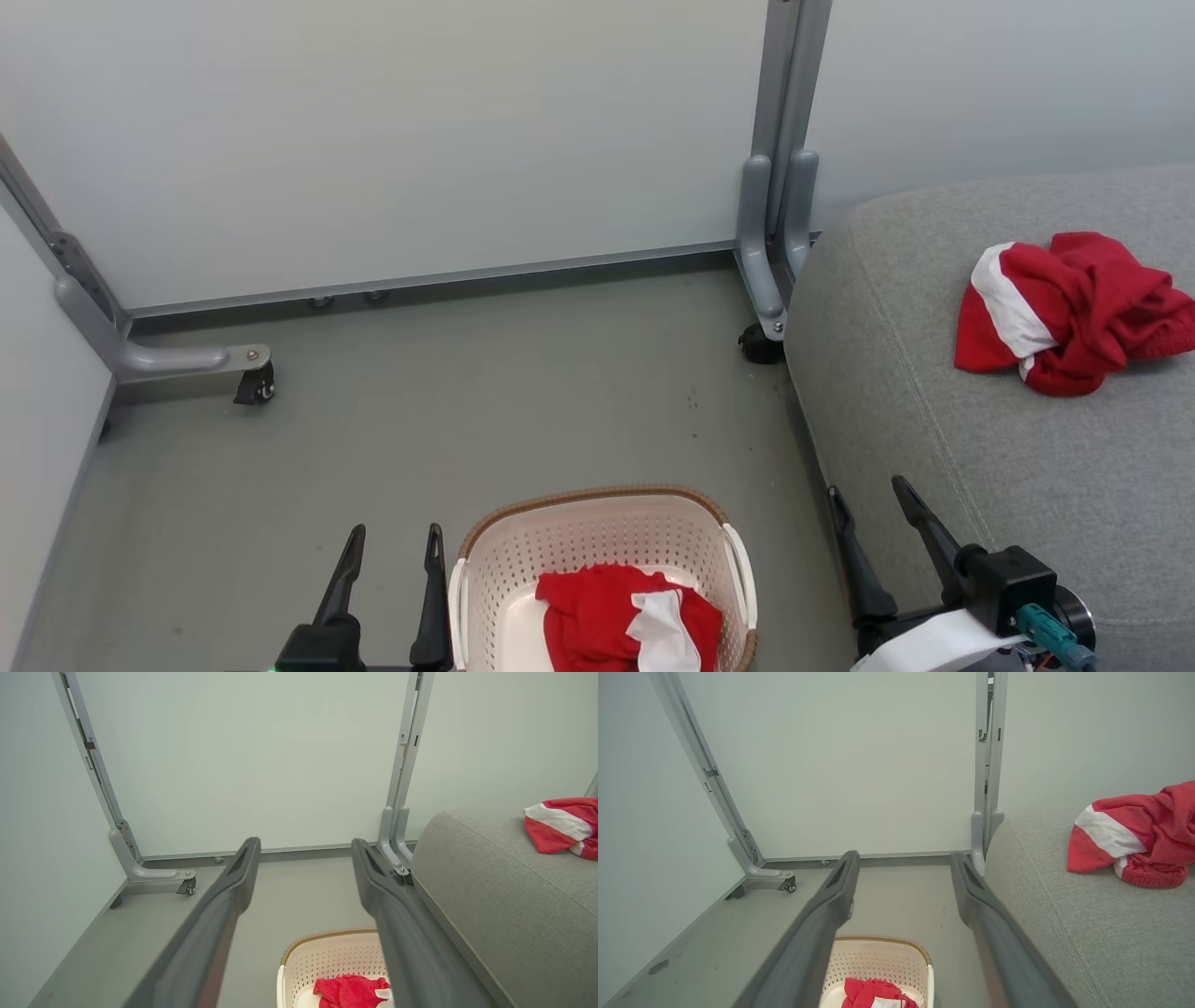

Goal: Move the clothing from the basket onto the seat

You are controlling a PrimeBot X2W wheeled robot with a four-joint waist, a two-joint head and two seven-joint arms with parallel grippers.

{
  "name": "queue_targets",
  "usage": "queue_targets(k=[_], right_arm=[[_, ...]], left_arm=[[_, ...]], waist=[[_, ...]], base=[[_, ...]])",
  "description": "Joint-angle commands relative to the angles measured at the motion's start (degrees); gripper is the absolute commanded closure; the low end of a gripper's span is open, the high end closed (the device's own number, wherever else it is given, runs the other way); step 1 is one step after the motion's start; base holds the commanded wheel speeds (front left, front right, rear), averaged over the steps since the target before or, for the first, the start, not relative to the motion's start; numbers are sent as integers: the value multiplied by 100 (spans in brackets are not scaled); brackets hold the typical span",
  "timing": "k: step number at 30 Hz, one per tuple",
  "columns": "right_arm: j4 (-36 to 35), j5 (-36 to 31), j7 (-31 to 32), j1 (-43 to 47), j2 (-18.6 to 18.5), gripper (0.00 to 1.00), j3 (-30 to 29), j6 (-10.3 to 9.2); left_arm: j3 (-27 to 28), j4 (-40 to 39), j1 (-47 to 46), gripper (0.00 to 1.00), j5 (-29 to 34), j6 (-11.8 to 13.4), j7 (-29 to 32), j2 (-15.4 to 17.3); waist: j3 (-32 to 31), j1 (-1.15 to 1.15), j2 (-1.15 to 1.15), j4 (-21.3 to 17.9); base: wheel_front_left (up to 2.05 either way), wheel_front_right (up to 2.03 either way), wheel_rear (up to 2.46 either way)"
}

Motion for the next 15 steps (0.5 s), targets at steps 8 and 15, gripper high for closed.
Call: queue_targets(k=[8,15], right_arm=[[-90,-80,-17,-139,-19,0,-110,-8],[-379,-221,-17,-487,-19,0,-335,-8]], left_arm=[[-70,41,-225,0,41,-45,-2,6],[-265,155,-703,0,182,-136,-2,9]], waist=[[427,0,0,-234],[1268,0,0,-446]], base=[[0,0,0],[0,0,0]])
